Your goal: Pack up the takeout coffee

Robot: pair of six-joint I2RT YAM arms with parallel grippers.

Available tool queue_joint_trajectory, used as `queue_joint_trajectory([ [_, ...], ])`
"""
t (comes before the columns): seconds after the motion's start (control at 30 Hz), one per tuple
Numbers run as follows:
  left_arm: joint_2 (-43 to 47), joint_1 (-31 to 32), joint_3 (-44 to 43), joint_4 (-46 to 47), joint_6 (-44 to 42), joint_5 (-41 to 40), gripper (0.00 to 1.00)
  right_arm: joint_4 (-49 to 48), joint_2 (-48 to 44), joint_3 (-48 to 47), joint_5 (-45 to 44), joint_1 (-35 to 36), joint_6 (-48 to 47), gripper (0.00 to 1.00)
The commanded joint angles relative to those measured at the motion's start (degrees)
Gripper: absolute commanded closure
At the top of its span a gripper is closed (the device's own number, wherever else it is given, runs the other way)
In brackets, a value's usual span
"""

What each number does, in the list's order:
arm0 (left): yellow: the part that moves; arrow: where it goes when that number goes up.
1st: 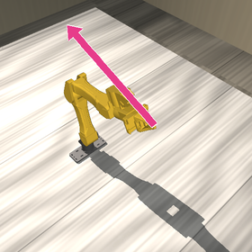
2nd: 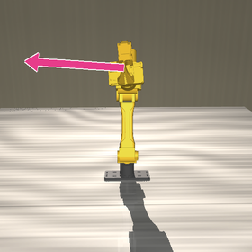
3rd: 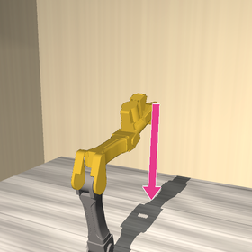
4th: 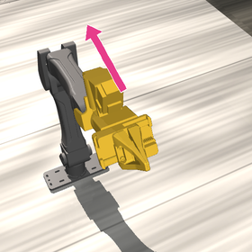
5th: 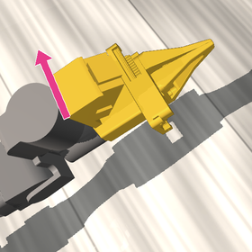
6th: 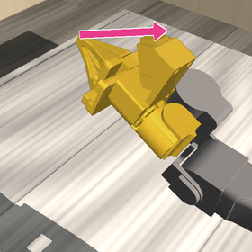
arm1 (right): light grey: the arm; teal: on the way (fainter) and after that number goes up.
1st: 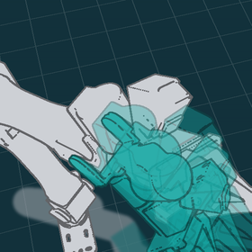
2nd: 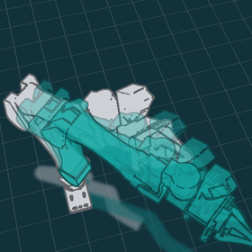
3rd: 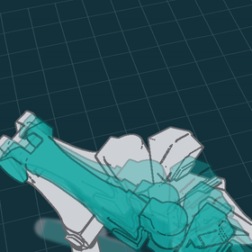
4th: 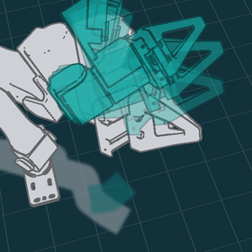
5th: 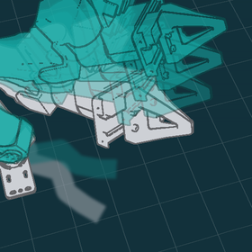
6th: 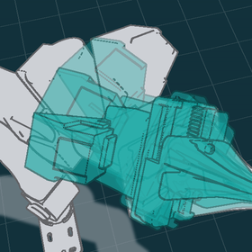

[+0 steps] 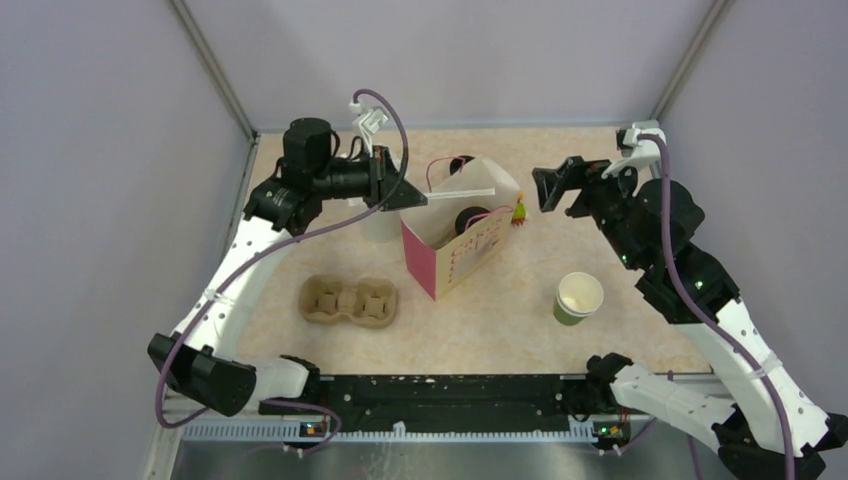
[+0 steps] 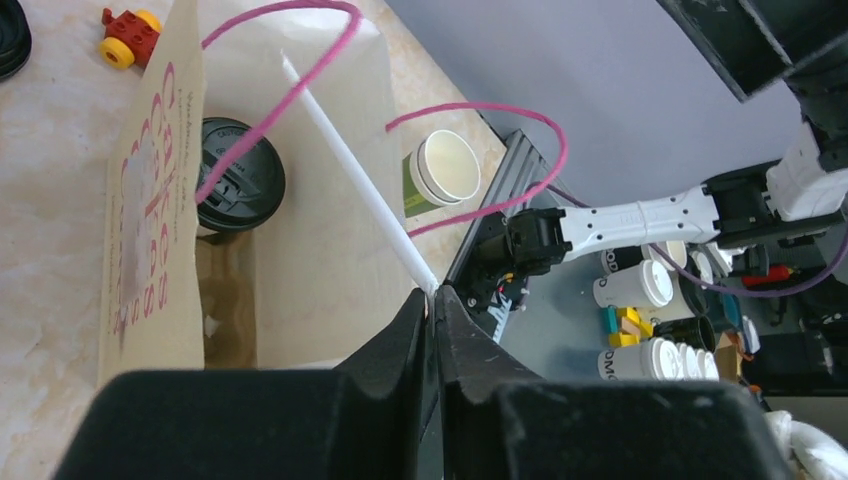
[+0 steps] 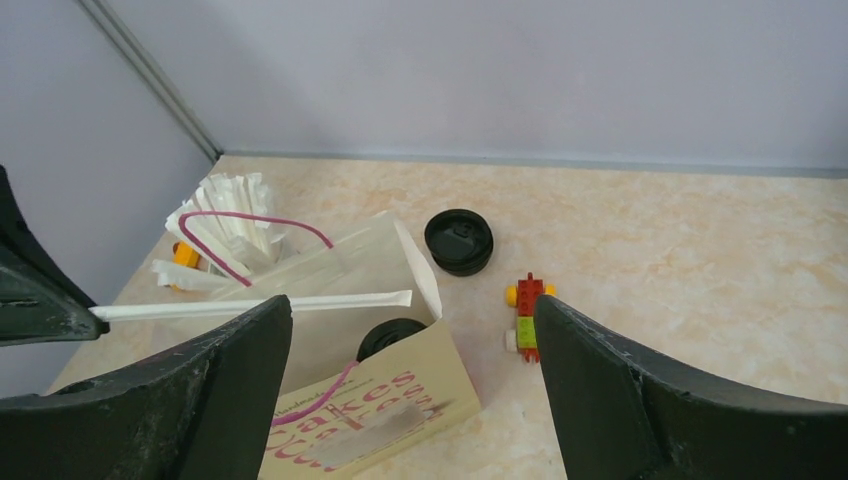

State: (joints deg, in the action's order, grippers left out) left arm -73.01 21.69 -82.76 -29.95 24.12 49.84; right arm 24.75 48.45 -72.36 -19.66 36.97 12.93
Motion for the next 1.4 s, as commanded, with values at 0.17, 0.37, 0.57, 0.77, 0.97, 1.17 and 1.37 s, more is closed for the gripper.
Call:
queue_joint_trajectory([
  [0.17, -2.61, -0.06, -4.61, 0.24, -3.23, -3.33, 0.27, 3.22, 3.07, 2.72, 2.54, 0.03, 3.42, 0.11],
  [0.37, -2.9, -0.06, -13.14, -9.04, -8.85, -12.27, 0.01, 10.02, 5.91, -1.33, -0.9, 0.03, 7.85, 0.11],
  [0.57, -1.58, 0.01, -21.18, -15.85, -10.12, -30.8, 0.01, 10.93, 7.25, -6.85, -0.78, 0.04, 5.28, 0.11],
  [0.77, 2.74, 0.02, -25.18, -16.84, -11.02, -36.66, 0.01, 16.35, 9.78, -16.17, 2.88, 0.03, 5.7, 0.08],
  [0.97, 9.38, -0.06, -19.66, -14.97, -10.3, -34.31, 0.01, 25.05, 10.93, -23.34, 5.45, 0.03, 11.81, 0.06],
  [1.17, 15.28, 0.01, -12.18, -14.65, -8.08, -31.96, 0.01, 32.68, 8.59, -24.93, 0.74, 0.04, 18.7, 0.05],
  [1.37, 18.99, 0.01, -7.96, -14.2, -6.49, -32.39, 0.01, 33.57, 5.58, -20.75, -0.16, 0.03, 18.76, 0.05],
])
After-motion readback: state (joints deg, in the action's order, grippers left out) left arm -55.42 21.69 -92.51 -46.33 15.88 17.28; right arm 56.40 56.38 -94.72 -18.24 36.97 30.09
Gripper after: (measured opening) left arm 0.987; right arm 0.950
